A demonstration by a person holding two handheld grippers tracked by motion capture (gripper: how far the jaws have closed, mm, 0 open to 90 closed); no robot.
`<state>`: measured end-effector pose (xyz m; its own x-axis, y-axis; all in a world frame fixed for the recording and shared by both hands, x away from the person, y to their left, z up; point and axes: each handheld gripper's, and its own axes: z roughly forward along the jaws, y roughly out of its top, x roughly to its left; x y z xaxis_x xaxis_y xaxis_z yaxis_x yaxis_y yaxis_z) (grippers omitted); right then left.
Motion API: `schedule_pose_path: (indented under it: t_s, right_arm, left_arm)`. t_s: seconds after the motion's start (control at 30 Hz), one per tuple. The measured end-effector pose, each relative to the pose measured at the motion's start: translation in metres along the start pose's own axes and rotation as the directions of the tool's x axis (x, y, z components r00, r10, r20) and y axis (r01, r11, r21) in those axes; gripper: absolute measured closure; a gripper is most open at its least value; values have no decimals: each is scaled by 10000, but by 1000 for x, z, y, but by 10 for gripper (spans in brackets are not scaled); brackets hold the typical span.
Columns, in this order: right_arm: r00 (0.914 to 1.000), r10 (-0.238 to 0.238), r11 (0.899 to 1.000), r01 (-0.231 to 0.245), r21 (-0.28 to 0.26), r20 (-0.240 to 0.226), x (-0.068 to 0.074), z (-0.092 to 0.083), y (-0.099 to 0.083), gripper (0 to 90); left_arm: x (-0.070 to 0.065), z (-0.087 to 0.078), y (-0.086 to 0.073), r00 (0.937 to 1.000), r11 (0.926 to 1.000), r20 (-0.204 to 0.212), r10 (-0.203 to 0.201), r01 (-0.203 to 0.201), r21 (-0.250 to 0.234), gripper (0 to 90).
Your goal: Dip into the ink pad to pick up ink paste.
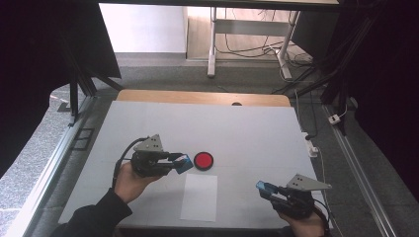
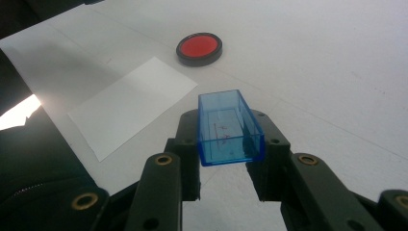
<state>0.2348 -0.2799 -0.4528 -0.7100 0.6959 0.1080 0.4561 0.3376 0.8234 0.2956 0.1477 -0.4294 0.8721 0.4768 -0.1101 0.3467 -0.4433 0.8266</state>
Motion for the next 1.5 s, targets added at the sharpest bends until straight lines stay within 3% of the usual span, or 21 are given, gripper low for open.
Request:
schedule_pose_path:
  t_s: [0.27, 0.57, 0.97, 1.5]
  right_arm:
    - [9999, 156, 9999, -156, -4, 13, -2, -2, -3, 686]
    - [9995, 305, 9995, -305, -56, 11, -4, -5, -5, 686]
    - [9995, 323, 9995, -323, 63, 22, -4, -4, -5, 686]
    - [9997, 245, 9996, -246, 168, 32, -3, -3, -4, 686]
  left_arm:
    - [5, 11, 8, 9999, 9999, -129, 20, -18, 169, 703]
    - [16, 25, 11, 9994, 9991, -122, -326, 329, 278, 703]
    - [29, 57, 19, 9988, 9970, -273, -410, 427, 644, 703]
    - [45, 93, 16, 9957, 9922, -519, -766, 812, 943, 703]
